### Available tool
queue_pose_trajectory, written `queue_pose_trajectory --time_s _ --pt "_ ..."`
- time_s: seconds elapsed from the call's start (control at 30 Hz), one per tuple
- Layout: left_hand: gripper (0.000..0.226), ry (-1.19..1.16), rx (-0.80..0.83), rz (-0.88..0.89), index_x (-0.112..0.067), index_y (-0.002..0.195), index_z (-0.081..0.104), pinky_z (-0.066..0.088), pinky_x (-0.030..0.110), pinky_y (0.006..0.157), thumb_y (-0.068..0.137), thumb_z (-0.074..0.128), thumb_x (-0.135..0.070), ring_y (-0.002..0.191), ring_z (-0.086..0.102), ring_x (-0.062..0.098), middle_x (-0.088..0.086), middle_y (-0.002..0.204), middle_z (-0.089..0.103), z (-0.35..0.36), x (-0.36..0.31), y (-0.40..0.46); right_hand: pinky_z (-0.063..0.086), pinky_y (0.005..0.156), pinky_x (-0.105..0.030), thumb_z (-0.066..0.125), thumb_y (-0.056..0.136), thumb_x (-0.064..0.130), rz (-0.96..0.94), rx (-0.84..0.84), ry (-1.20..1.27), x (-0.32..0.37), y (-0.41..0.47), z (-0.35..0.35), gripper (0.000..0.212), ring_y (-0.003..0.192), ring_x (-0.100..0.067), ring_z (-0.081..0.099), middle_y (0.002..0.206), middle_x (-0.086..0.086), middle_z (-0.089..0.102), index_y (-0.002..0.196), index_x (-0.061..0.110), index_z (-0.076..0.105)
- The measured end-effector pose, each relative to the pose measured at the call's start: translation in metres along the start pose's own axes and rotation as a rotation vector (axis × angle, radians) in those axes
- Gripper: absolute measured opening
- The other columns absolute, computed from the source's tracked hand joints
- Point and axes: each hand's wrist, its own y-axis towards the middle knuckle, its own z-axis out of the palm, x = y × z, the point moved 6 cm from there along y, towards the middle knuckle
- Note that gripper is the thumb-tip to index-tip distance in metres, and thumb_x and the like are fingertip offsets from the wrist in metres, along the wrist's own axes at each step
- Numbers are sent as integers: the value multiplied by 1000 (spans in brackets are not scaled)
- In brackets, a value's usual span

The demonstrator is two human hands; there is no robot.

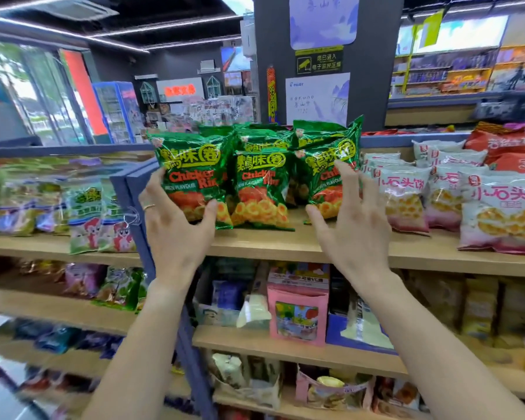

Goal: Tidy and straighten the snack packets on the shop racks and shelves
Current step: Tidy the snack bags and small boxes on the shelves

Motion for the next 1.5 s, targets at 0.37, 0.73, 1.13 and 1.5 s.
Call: queue_pose_trajectory --time_s 0.37,0.73,1.13,1.5 --pt "90 23 155 75 -39 162 -1 38 54 111 99 62 -47 145 34 40 21 163 29 17 23 0 46 91 -47 74 88 28 54 -3 -141 2 22 28 73 112 -41 49 127 -25 47 150 31 36" --pt "98 116 249 72 -56 157 -9 43 63 107 91 63 -62 141 38 51 20 163 18 26 28 -2 44 91 -43 63 96 32 20 83 -99 4 37 27 57 105 -35 46 120 -17 42 149 34 40" --pt "95 25 276 79 -55 158 -2 36 65 114 91 66 -61 149 25 49 18 164 13 41 14 -1 46 94 -43 56 100 32 27 198 36 -8 33 23 64 107 -35 47 125 -13 33 157 39 27" --pt "98 -13 236 55 -57 157 3 39 64 112 87 70 -62 147 32 45 17 163 16 27 22 -11 48 90 -48 47 103 40 -44 228 -129 -9 27 27 68 105 -38 50 125 -21 39 160 41 12"
